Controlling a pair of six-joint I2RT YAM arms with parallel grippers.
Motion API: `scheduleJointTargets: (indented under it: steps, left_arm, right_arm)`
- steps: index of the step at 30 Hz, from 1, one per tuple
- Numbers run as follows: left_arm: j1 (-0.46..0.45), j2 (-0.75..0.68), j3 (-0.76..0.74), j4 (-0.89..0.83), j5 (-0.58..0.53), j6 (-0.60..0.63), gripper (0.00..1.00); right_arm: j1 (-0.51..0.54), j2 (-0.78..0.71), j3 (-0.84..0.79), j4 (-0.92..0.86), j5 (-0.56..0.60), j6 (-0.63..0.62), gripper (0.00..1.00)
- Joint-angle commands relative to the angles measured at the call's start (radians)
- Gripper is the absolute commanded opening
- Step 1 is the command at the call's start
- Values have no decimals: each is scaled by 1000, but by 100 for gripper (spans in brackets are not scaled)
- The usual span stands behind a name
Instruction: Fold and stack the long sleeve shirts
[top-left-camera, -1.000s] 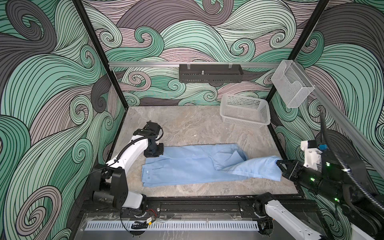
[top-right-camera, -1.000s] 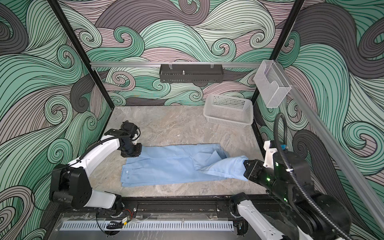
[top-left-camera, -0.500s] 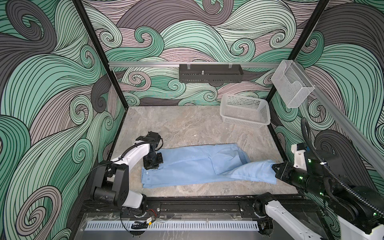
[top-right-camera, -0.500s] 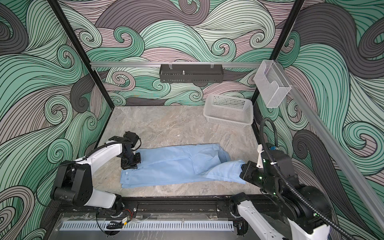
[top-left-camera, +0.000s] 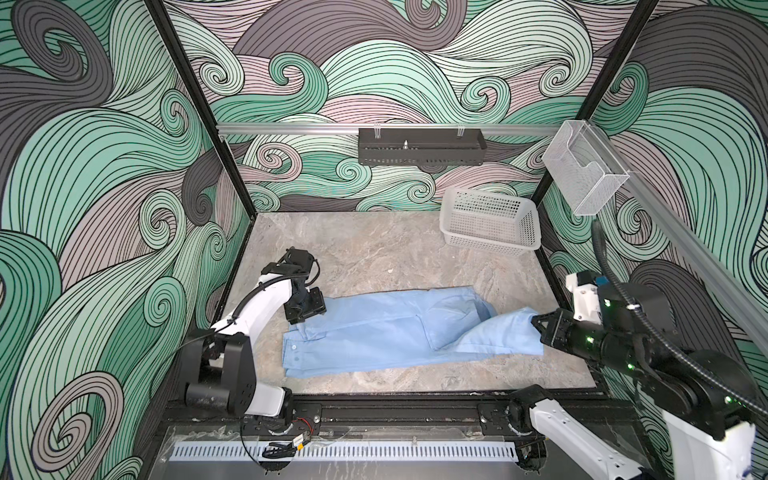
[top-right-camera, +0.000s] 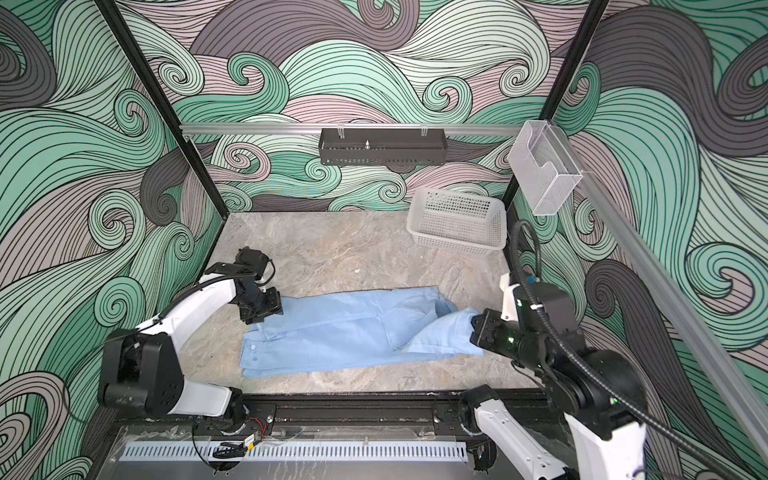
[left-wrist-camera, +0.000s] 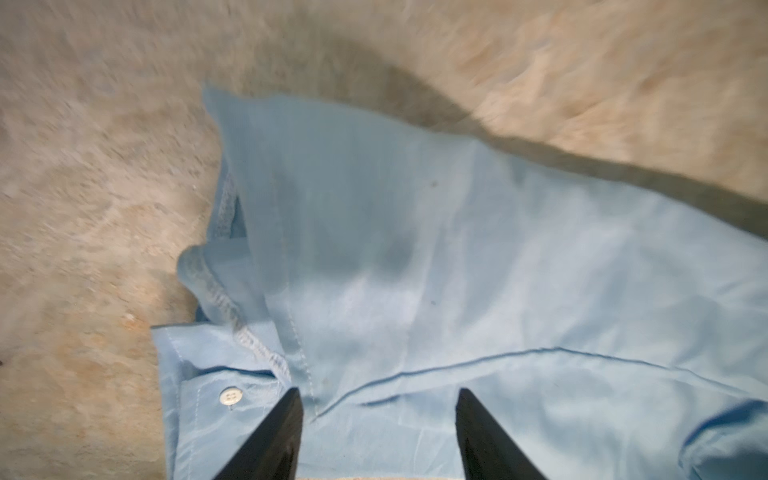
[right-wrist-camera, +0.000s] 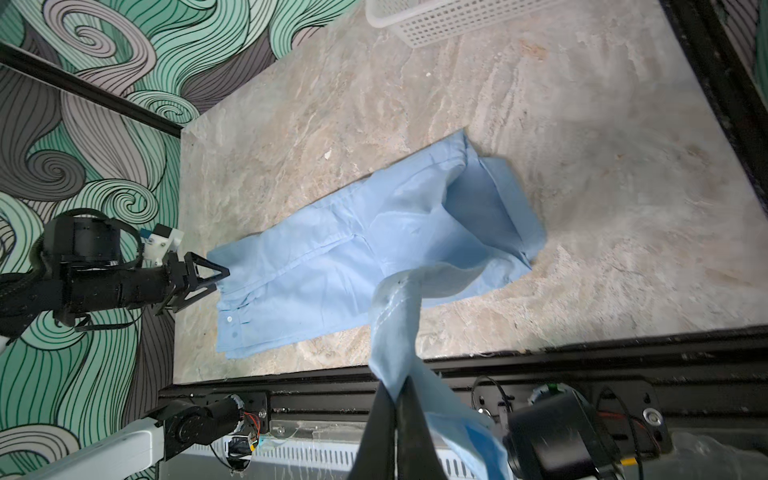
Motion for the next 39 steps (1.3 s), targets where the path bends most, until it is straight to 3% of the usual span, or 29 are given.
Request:
scheduleJointTargets:
  steps: [1, 7, 15, 22, 28, 35, 39]
  left_arm:
    - [-8, -144, 51, -24, 38, 56, 66]
    - [-4, -305, -17, 80, -11, 54, 66]
    - [-2, -359, -23, 138, 37, 25, 66]
    - [-3, -491, -31, 132, -42, 19, 68]
    - [-1, -568, -37, 102, -130, -6, 69]
    - [-1, -584, -38, 86, -161, -3, 70]
    - [-1, -562, -56, 94, -132, -6, 71]
  right_arm:
    - [5, 76, -28, 180, -93, -62, 0]
    - [39, 260, 14, 343, -160, -150, 0]
    - [306, 615, 208, 423, -135, -281, 0]
    - [471, 933, 373, 449, -182, -352, 0]
    - [544, 1184, 521, 452, -247, -365, 0]
    - [588, 1376, 666, 455, -322, -355, 1]
    - [586, 1448, 703, 455, -321, -350, 12]
